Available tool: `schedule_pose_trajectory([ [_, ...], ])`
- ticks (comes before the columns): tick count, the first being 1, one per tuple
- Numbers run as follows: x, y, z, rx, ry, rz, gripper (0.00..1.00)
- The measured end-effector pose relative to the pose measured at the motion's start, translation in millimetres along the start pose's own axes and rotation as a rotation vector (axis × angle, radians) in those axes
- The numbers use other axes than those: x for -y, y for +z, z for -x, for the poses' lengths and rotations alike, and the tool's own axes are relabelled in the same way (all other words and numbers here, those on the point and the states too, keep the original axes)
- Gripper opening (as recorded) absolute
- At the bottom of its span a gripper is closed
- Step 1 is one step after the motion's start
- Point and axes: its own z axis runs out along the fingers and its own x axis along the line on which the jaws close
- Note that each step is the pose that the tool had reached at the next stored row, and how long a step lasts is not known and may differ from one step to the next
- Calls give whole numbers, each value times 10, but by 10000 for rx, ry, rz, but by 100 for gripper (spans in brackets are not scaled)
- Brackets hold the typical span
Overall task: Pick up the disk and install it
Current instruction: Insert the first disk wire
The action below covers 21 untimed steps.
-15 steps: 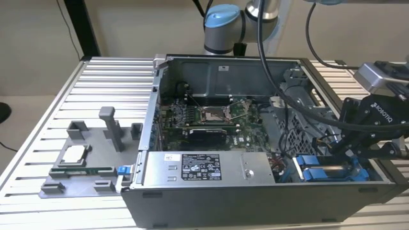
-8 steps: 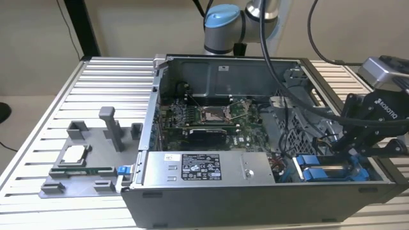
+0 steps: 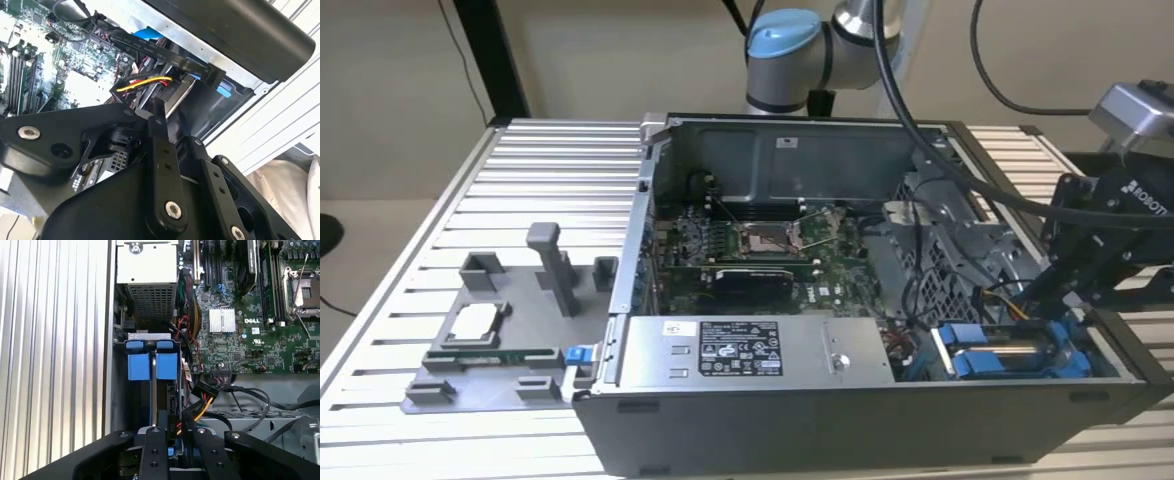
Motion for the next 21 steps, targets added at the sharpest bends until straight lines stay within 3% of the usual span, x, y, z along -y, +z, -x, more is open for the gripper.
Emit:
schedule_pose_trajectory([
  [4,16,-9,0,-8,0,-1,100],
  [8,84,-23,-5,-6,0,12,100],
  [13,147,-40,-38,-9,-1,125,100],
  [21,138,-133,-226,13,-7,200,100],
])
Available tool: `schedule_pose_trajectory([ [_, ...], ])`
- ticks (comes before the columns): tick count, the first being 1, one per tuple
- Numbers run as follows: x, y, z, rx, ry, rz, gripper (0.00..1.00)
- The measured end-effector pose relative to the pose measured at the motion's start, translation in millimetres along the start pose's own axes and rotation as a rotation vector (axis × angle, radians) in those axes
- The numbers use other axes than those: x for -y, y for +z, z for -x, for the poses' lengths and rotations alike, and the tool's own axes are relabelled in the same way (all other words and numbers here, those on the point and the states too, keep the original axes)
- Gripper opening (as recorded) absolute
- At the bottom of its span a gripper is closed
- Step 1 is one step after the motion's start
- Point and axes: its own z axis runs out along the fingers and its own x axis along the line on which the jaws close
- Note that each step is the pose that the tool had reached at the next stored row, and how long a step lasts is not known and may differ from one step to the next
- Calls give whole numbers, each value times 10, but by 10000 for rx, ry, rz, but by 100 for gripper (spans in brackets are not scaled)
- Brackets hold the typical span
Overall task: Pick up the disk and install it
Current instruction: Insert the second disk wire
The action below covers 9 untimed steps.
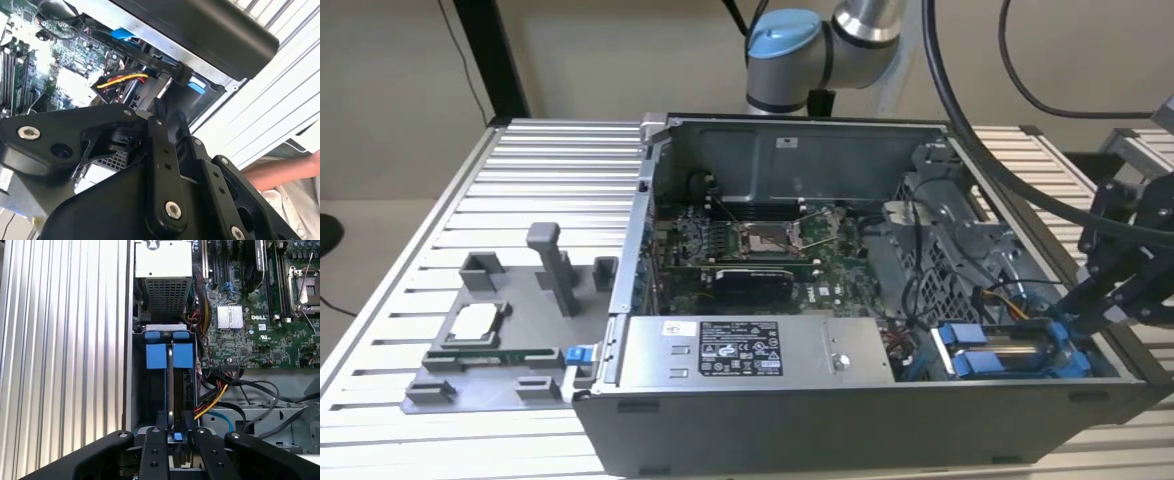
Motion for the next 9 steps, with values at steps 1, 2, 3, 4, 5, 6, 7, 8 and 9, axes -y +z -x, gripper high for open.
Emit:
schedule_pose_trajectory([
  [1,-2,-15,-28,4,-1,14,100],
  [2,-2,-26,-53,14,-3,27,100],
  [3,-1,-32,-73,34,-9,39,100],
  [4,-1,-33,-77,36,-9,40,100],
  [5,-1,-33,-77,35,-9,40,100],
  [6,-1,-33,-77,36,-9,41,100],
  [7,0,-32,-79,37,-10,41,100],
  [8,0,-33,-80,36,-9,41,100],
  [9,0,-33,-80,36,-9,41,100],
])
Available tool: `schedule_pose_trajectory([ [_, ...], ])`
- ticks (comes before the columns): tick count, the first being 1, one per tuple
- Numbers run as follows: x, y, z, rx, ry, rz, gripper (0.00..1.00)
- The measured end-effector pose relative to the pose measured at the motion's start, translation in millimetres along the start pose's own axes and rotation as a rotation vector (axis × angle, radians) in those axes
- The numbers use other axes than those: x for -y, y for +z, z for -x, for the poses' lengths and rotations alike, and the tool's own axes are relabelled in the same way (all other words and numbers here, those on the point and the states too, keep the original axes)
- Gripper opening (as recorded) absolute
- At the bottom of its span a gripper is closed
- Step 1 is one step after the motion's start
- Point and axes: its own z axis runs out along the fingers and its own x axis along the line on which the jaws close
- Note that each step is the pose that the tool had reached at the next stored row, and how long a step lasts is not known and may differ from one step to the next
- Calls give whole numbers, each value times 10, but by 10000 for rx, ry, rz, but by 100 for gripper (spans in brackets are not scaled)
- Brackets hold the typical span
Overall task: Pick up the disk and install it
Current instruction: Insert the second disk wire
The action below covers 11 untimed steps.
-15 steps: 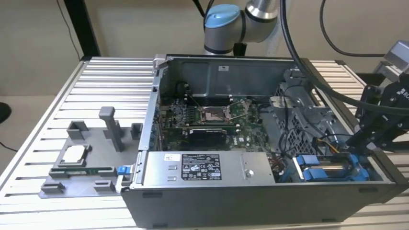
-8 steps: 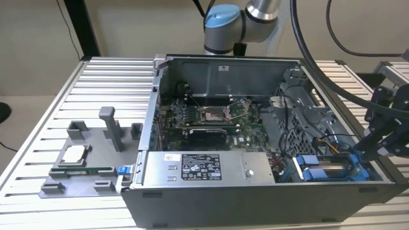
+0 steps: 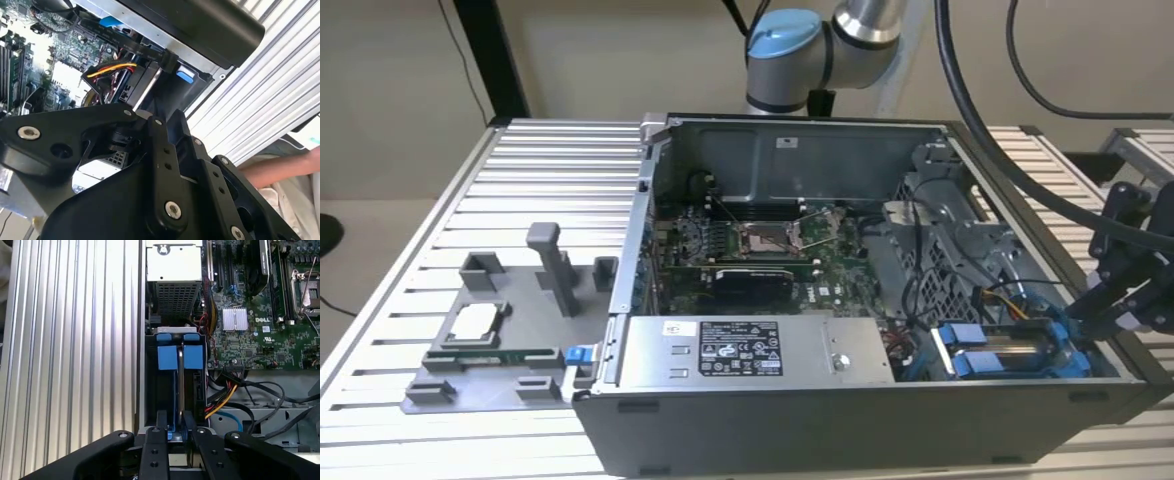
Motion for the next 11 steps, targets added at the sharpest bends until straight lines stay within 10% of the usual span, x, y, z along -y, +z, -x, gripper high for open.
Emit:
schedule_pose_trajectory([
  [10,6,-1,-4,3,-2,0,100],
  [11,6,-1,-7,95,-25,5,100],
])
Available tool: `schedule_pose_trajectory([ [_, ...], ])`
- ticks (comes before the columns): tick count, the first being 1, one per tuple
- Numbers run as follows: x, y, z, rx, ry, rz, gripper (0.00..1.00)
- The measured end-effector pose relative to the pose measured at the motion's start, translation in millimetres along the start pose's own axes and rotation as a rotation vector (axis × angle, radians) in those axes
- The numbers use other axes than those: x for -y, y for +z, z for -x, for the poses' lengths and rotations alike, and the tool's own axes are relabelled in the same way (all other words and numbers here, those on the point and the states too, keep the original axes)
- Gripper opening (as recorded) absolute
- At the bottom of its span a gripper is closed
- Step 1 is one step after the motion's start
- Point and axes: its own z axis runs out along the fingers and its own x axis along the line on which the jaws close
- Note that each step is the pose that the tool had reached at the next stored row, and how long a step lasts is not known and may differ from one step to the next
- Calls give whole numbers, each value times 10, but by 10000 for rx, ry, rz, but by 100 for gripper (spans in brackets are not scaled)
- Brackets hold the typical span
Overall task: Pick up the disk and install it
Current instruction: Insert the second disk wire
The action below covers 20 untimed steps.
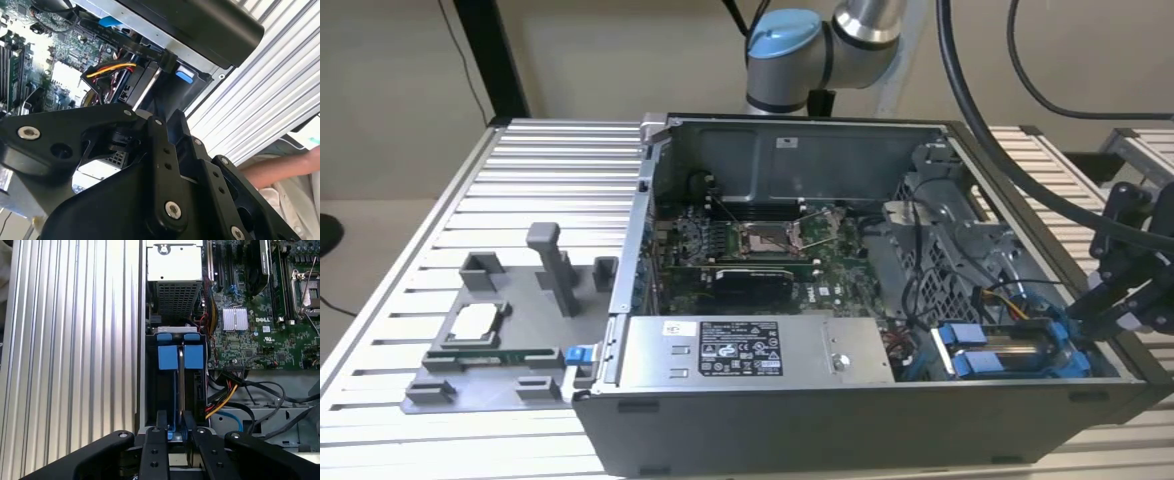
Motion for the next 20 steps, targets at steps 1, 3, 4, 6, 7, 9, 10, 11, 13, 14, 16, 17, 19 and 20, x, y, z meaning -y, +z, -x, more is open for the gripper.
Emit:
schedule_pose_trajectory([
  [1,2,-1,-2,169,-42,7,100],
  [3,13,-7,-6,514,-132,22,100],
  [4,24,-8,-9,675,-173,30,100],
  [6,77,-22,-13,871,-223,38,100],
  [7,110,-31,-15,949,-243,42,100],
  [9,173,-47,-18,1112,-284,49,100],
  [10,195,-52,-20,1207,-310,53,100],
  [11,219,-59,-23,1321,-339,58,100],
  [13,244,-62,-56,1485,-381,65,100],
  [14,256,-61,-79,1545,-396,69,100],
  [16,281,-61,-122,1657,-426,74,100],
  [17,291,-59,-143,1732,-444,76,100],
  [19,307,-48,-185,1885,-481,83,100],
  [20,314,-38,-204,1947,-499,86,100],
])
